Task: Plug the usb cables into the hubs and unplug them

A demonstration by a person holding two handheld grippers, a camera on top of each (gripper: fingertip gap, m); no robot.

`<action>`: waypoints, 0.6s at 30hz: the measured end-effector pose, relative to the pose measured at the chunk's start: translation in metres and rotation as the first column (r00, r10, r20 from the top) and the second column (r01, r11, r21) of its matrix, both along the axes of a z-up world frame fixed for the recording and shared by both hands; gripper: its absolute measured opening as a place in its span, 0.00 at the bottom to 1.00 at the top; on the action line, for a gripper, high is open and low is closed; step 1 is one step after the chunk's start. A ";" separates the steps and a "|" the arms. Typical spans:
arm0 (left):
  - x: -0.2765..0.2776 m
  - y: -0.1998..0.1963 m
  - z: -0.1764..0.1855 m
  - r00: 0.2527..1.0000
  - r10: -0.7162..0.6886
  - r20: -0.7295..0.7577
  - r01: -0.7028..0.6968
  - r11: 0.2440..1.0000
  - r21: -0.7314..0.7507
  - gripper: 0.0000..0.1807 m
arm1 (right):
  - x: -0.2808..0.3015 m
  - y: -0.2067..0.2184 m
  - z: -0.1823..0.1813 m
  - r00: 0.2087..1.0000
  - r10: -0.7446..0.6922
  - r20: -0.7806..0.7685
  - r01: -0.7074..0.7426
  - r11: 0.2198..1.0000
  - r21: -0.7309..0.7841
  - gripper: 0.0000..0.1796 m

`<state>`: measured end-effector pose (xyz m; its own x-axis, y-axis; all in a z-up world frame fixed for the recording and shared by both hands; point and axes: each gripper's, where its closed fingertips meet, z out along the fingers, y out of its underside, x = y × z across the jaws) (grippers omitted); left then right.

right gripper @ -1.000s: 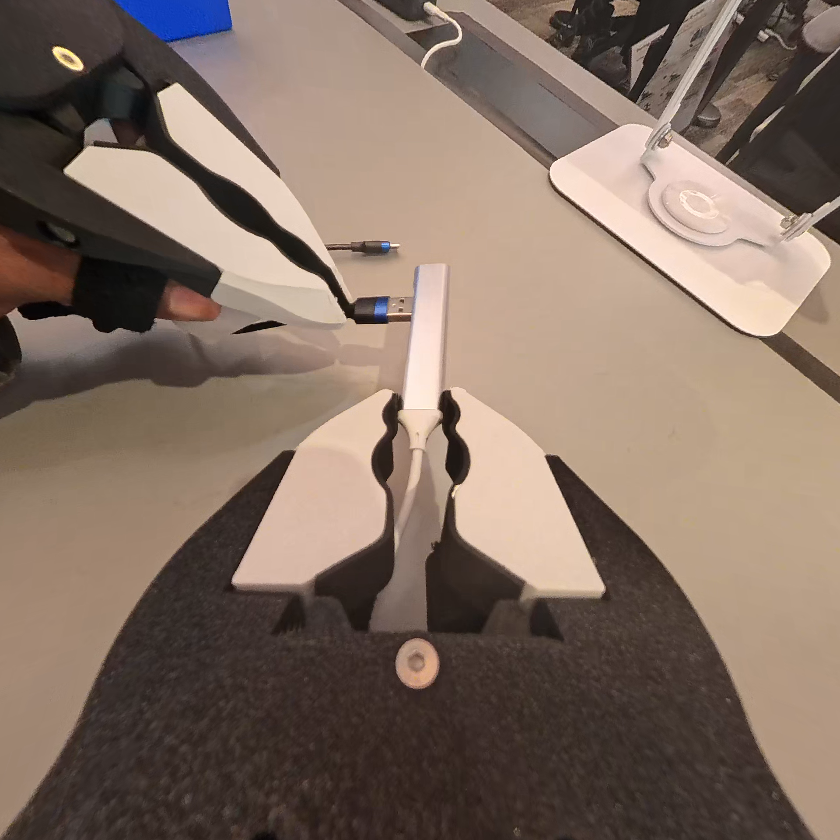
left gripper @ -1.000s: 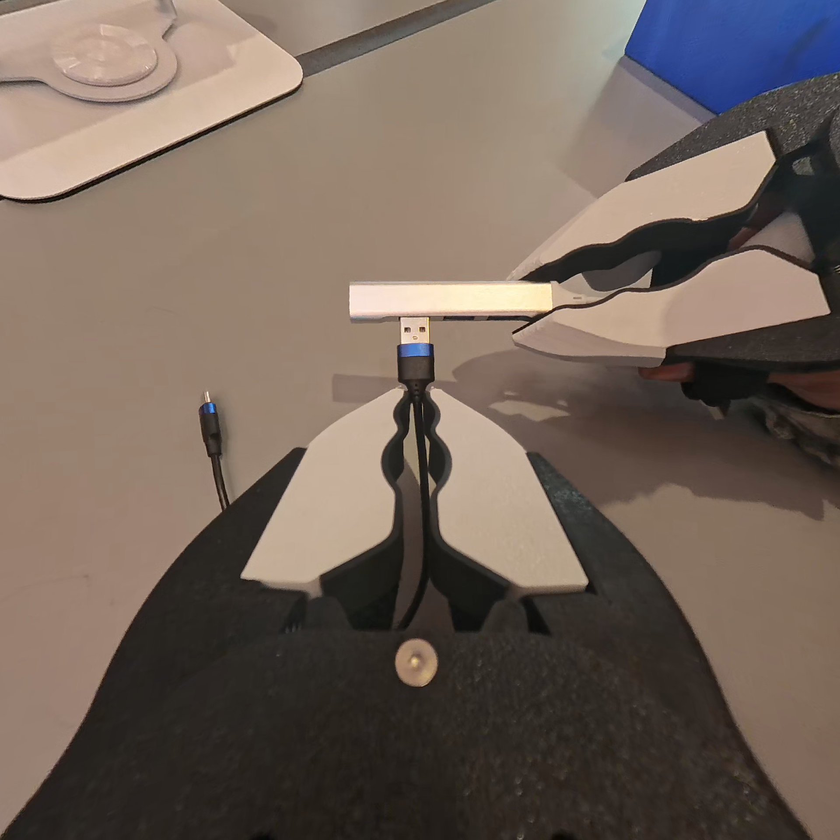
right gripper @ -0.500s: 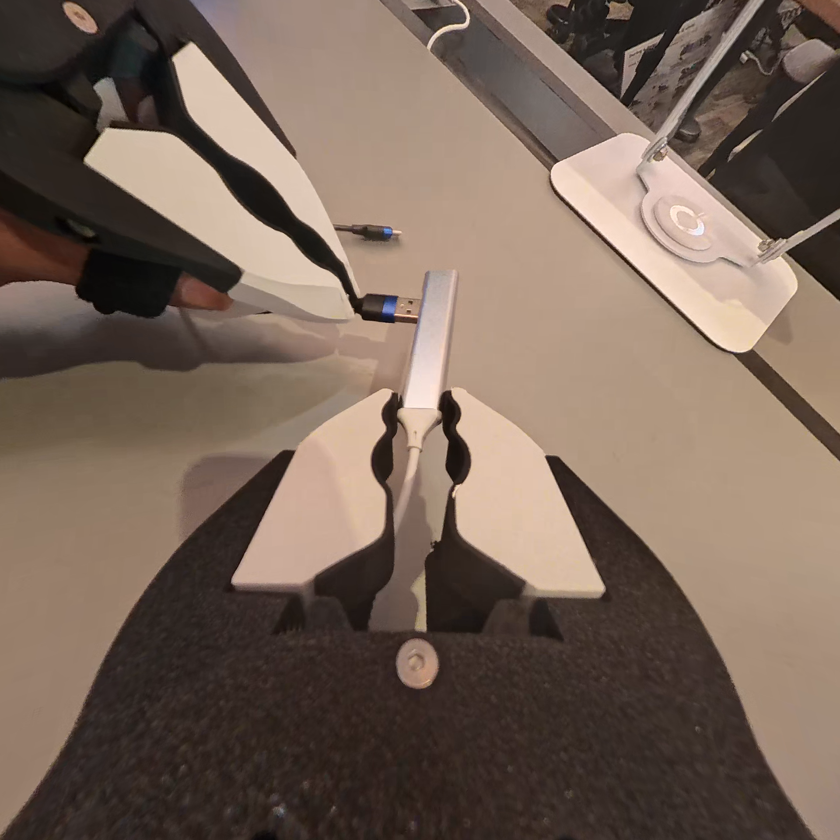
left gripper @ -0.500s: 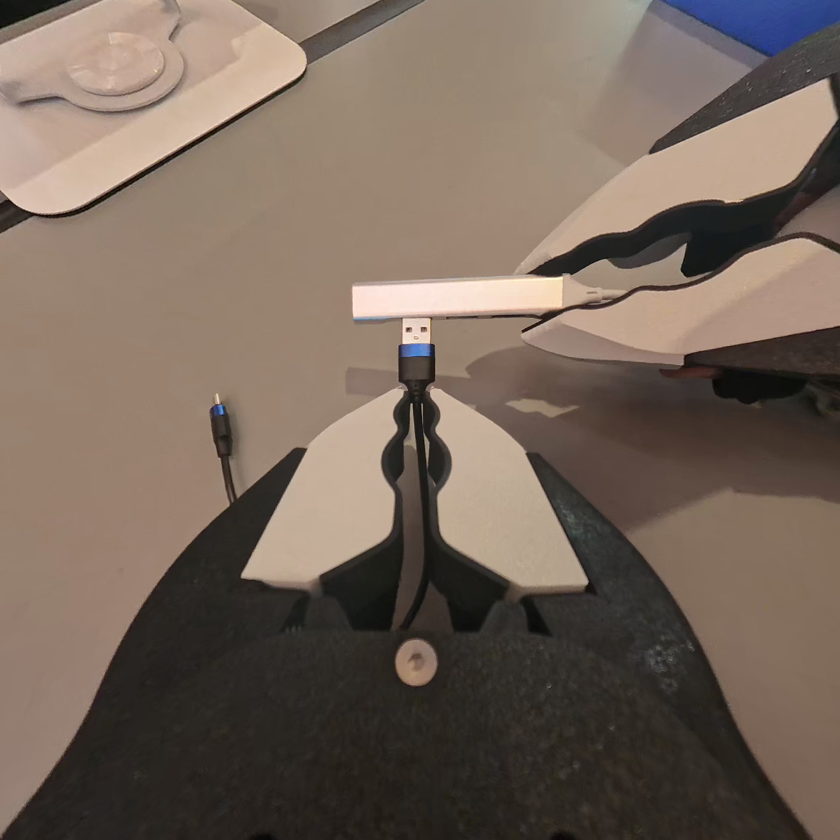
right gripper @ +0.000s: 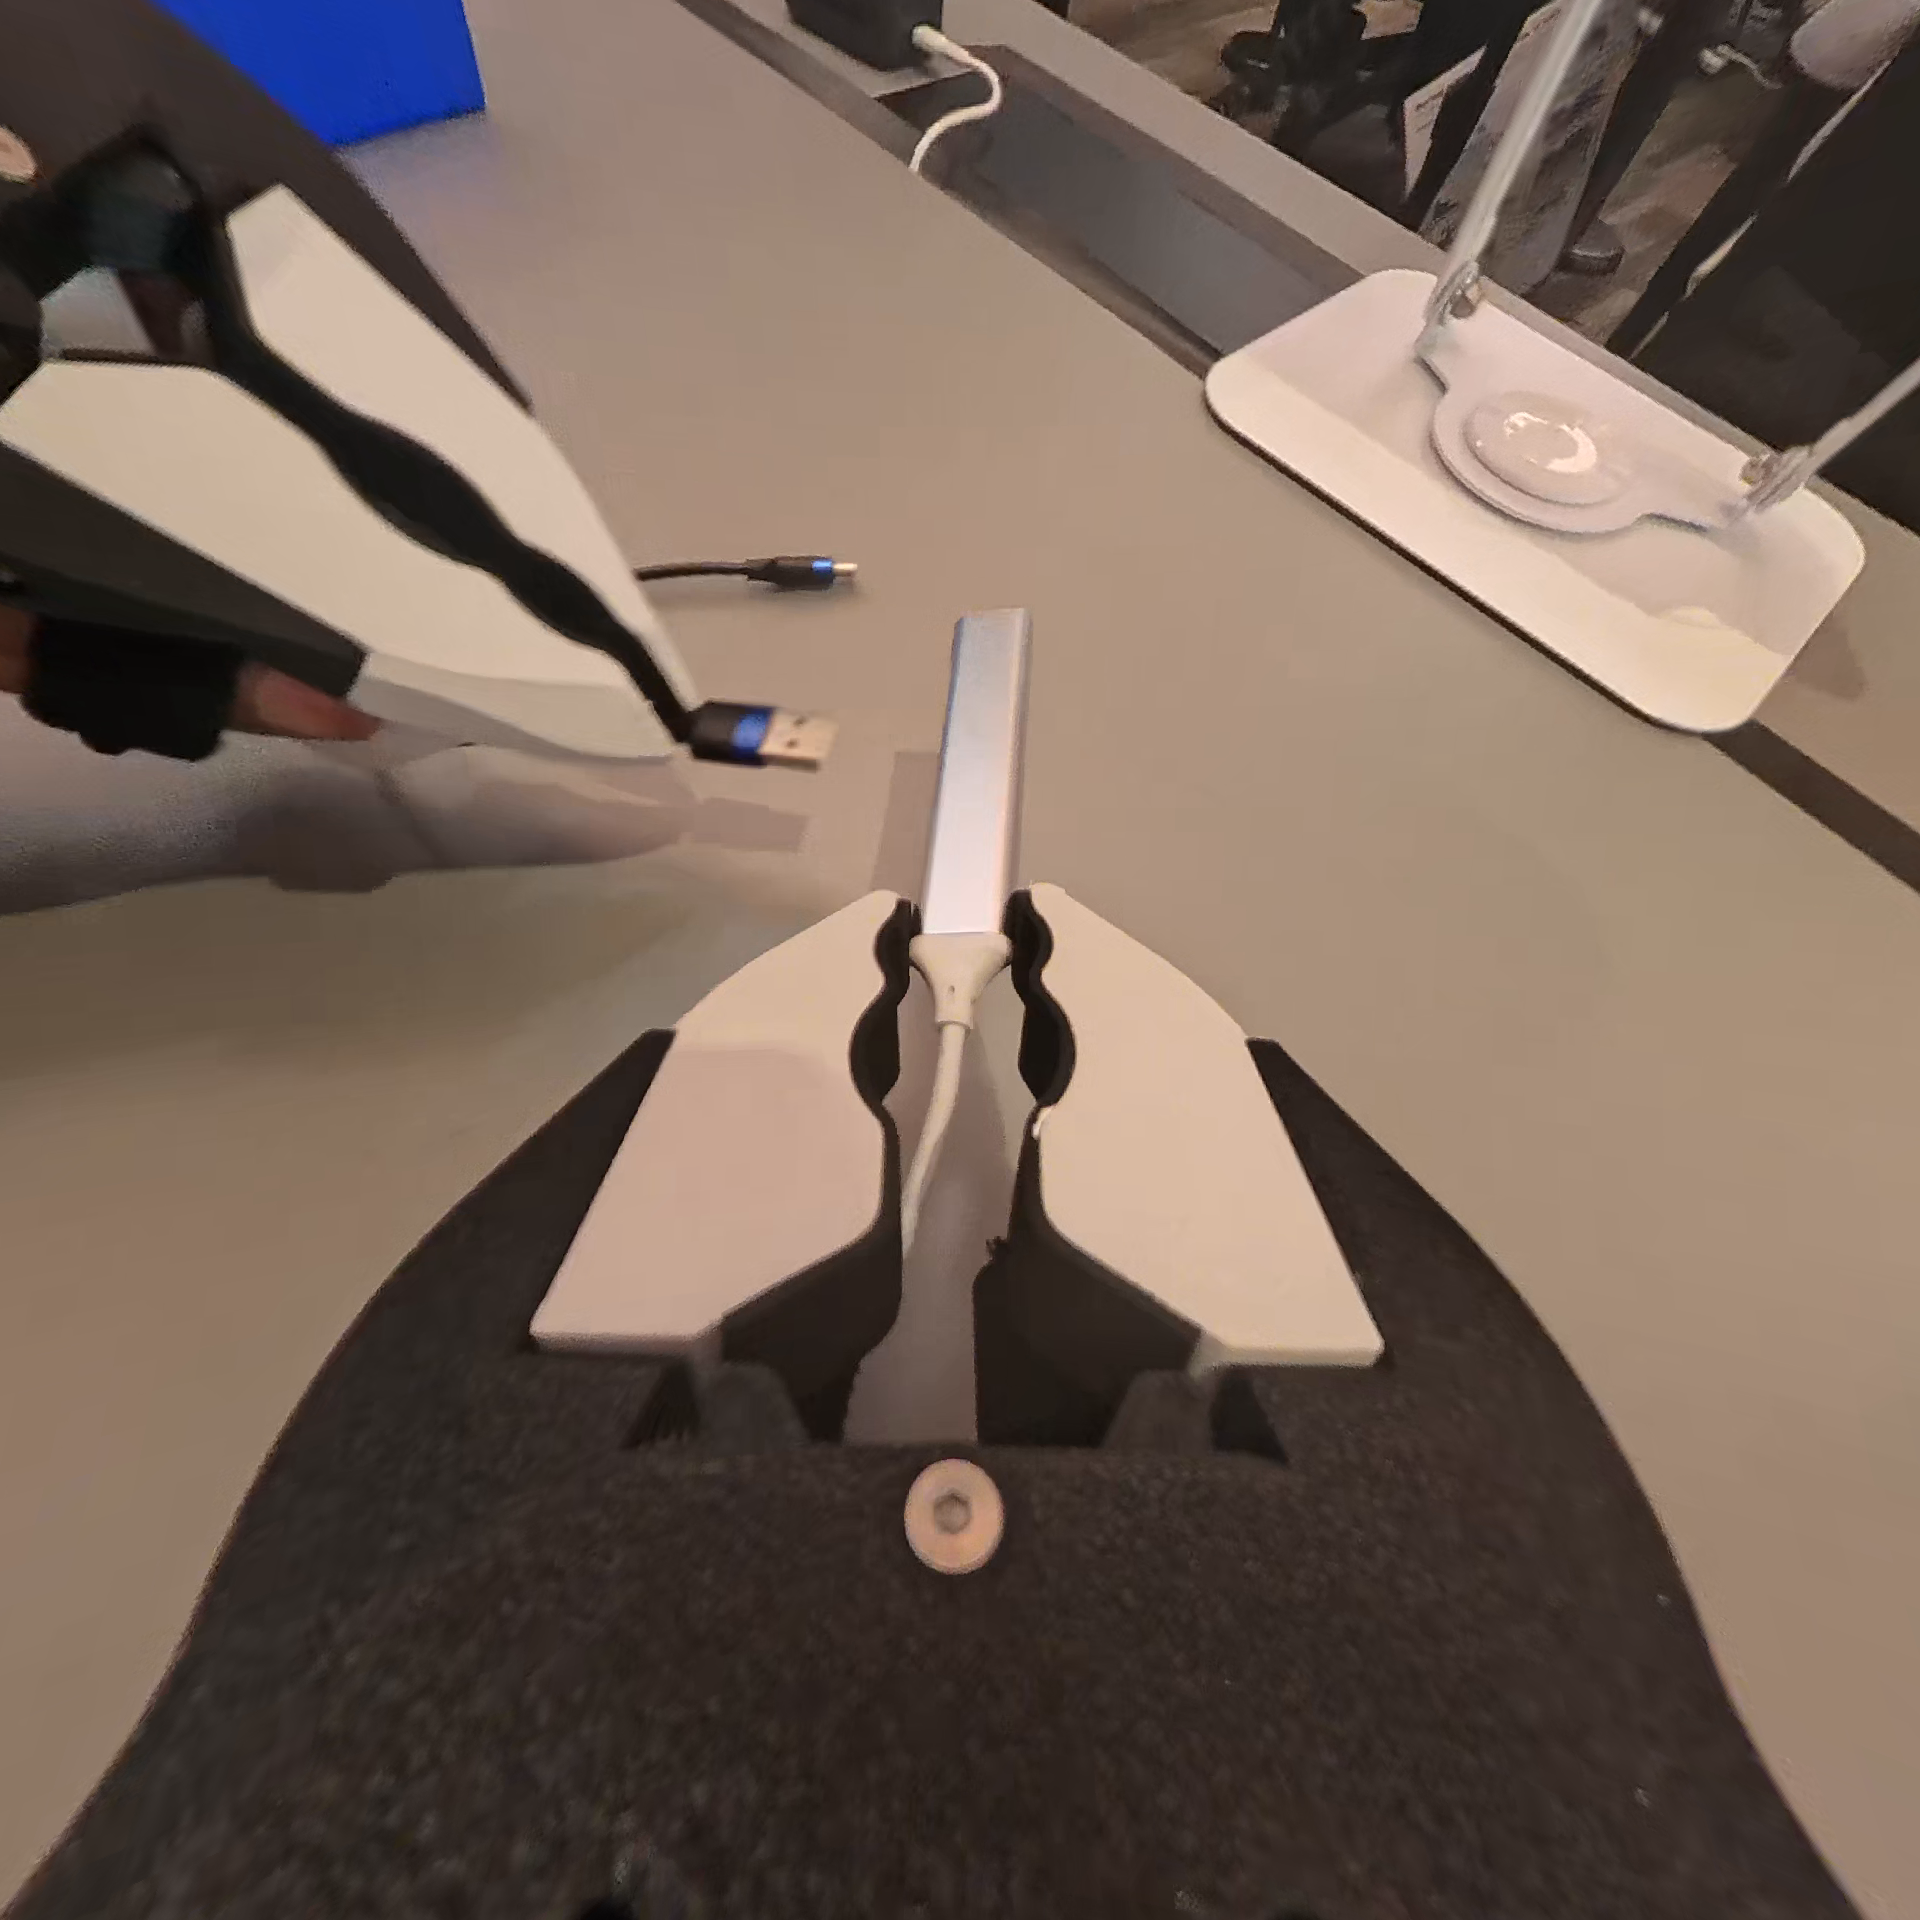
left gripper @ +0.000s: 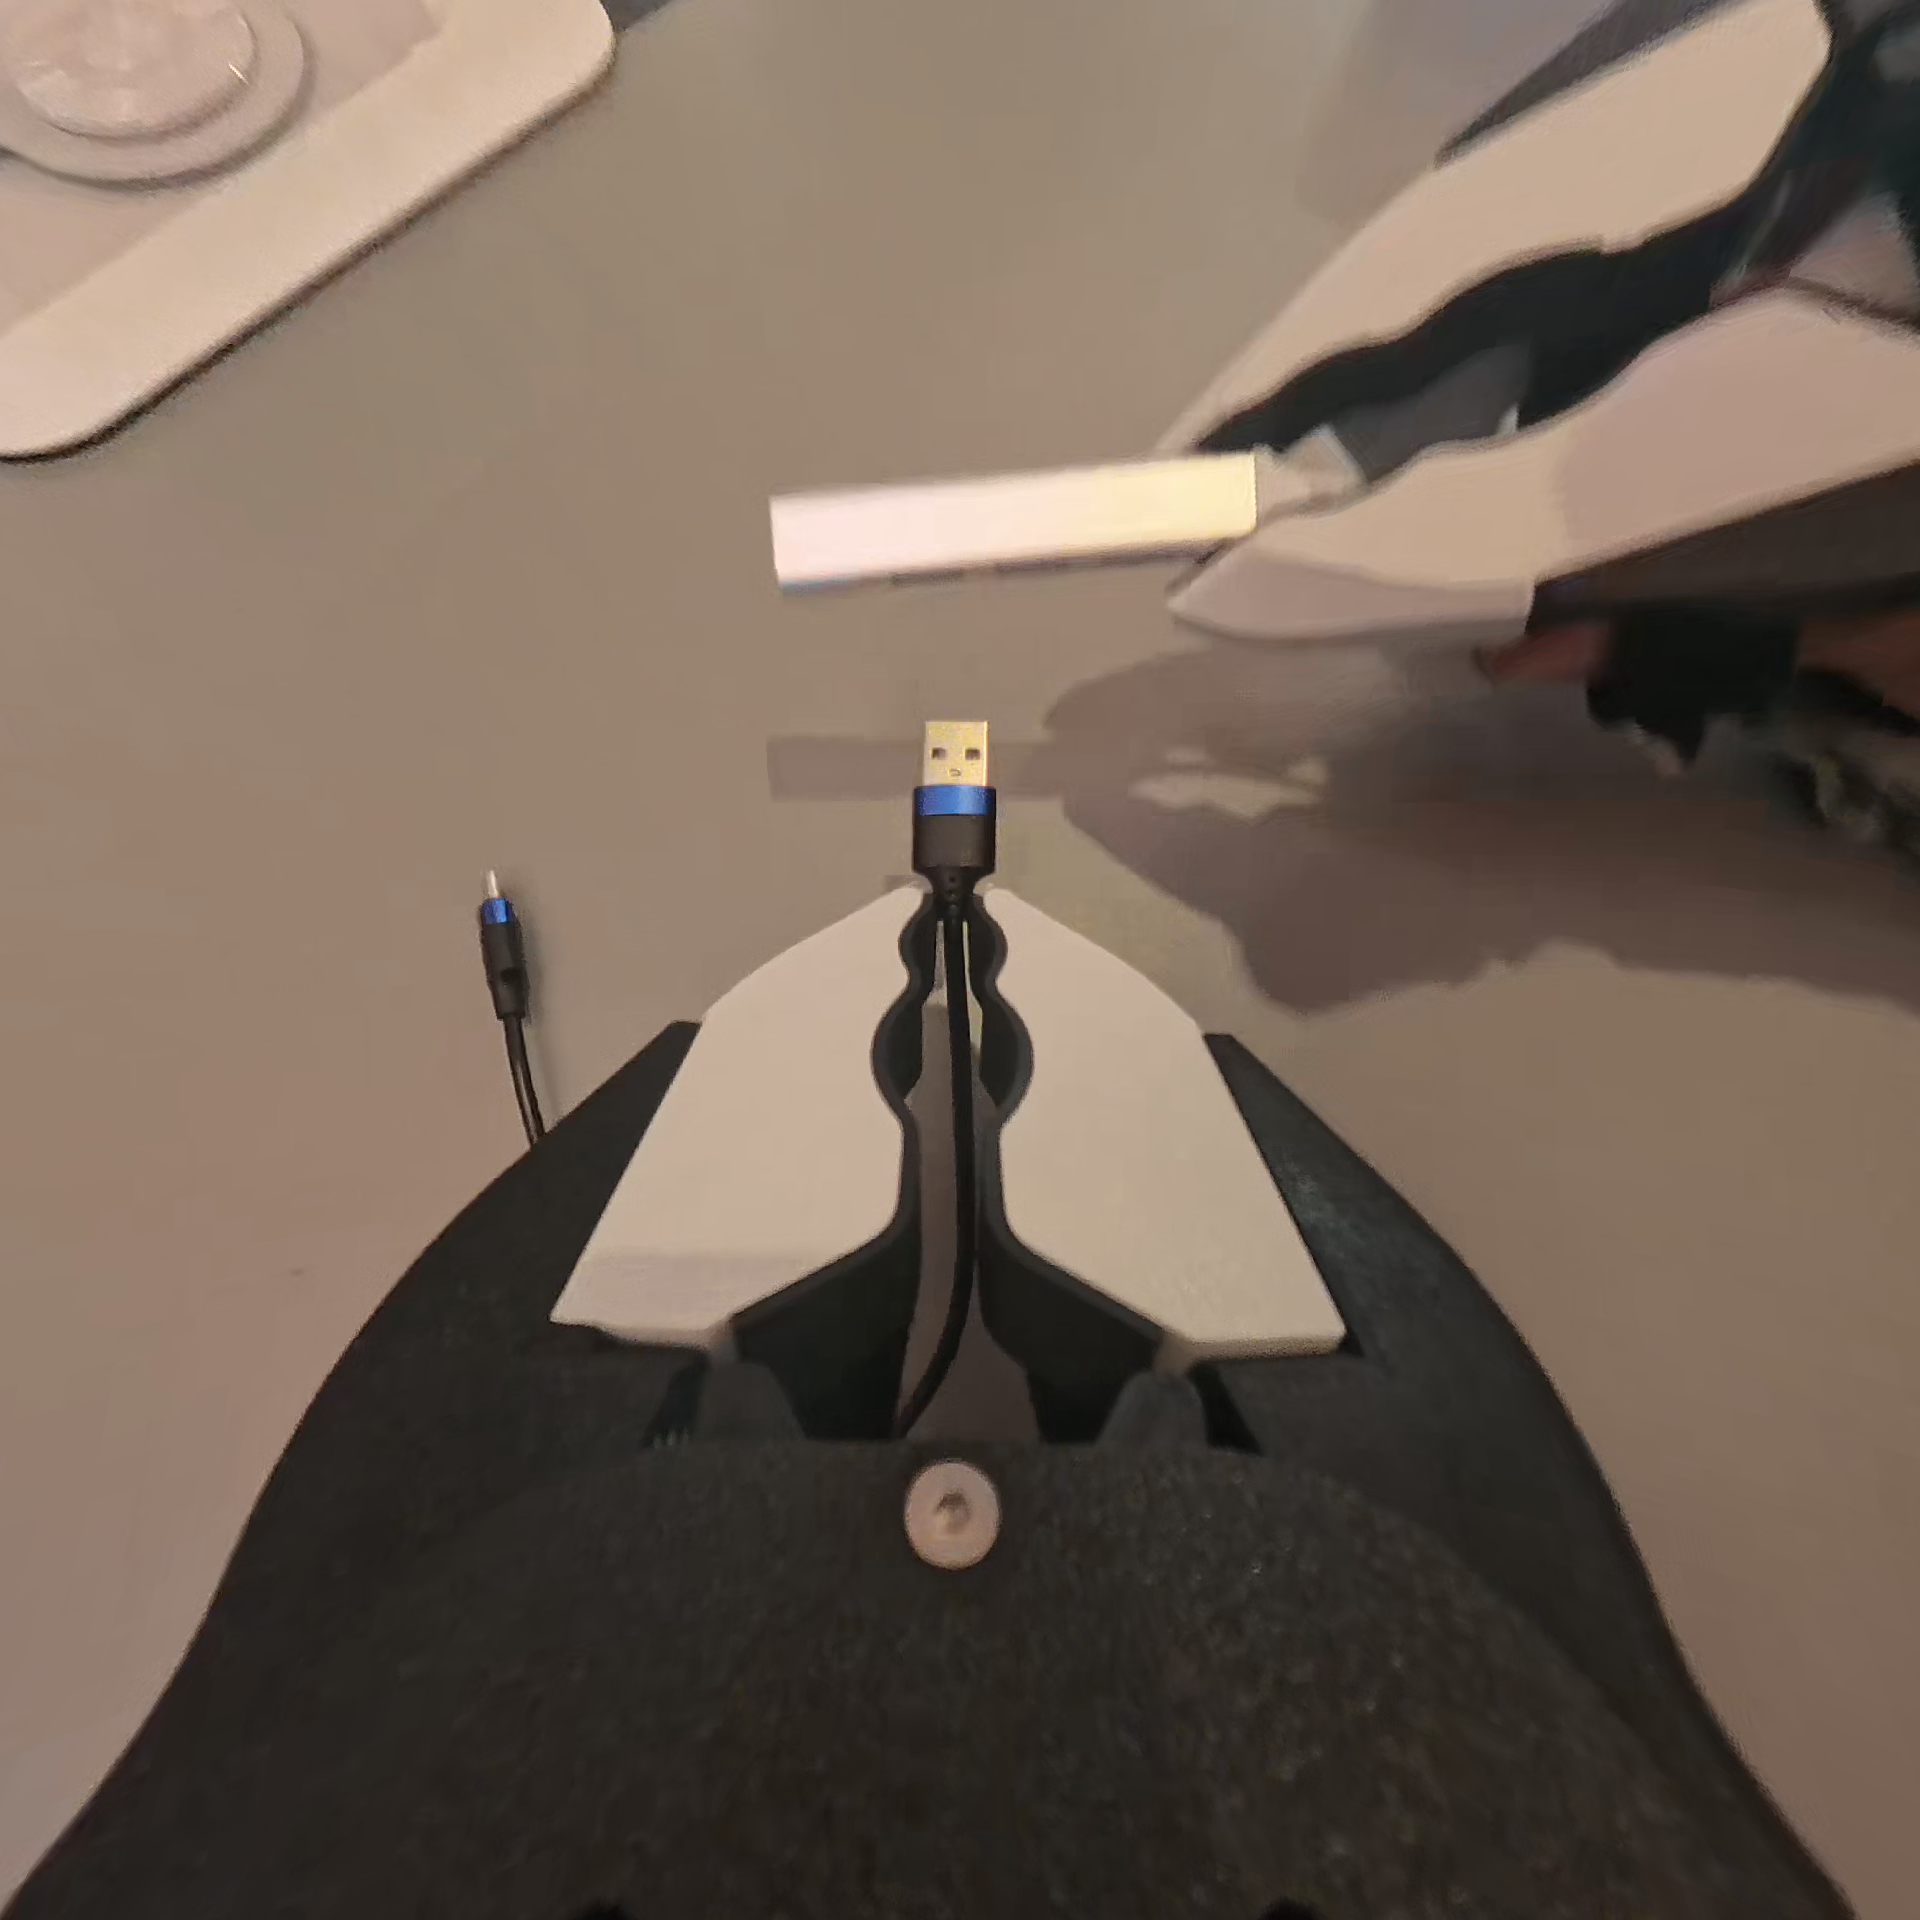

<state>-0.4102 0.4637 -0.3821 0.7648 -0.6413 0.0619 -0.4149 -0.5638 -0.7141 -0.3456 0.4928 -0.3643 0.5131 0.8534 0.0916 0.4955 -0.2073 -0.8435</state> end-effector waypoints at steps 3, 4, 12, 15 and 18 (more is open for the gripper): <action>-0.006 -0.014 -0.008 0.995 -0.090 -0.031 0.087 0.992 -0.096 0.03 | 0.009 0.006 0.000 0.999 -0.013 -0.037 0.011 0.999 -0.039 0.10; -0.009 -0.016 -0.009 0.994 -0.102 -0.034 0.098 0.988 -0.117 0.03 | 0.011 0.008 0.000 0.999 -0.015 -0.045 0.013 0.999 -0.045 0.10; -0.019 -0.025 0.011 0.959 -0.238 -0.151 0.231 0.971 -0.062 0.03 | 0.019 0.013 0.005 0.998 -0.012 -0.069 0.009 0.999 -0.040 0.10; -0.011 -0.040 0.022 0.954 -0.300 -0.027 0.292 0.942 -0.164 0.03 | 0.022 0.015 0.005 0.996 -0.018 -0.084 0.013 0.998 -0.054 0.10; 0.007 -0.072 0.059 0.887 -0.321 0.331 0.432 0.830 -0.353 0.03 | 0.025 0.017 0.006 0.995 -0.025 -0.096 0.018 0.998 -0.068 0.10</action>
<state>-0.4037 0.3912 -0.3230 0.3917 -0.7495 0.5336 -0.4964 -0.6605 -0.5633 -0.3205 0.5095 -0.3579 0.5349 0.8448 -0.0163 0.4067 -0.2743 -0.8714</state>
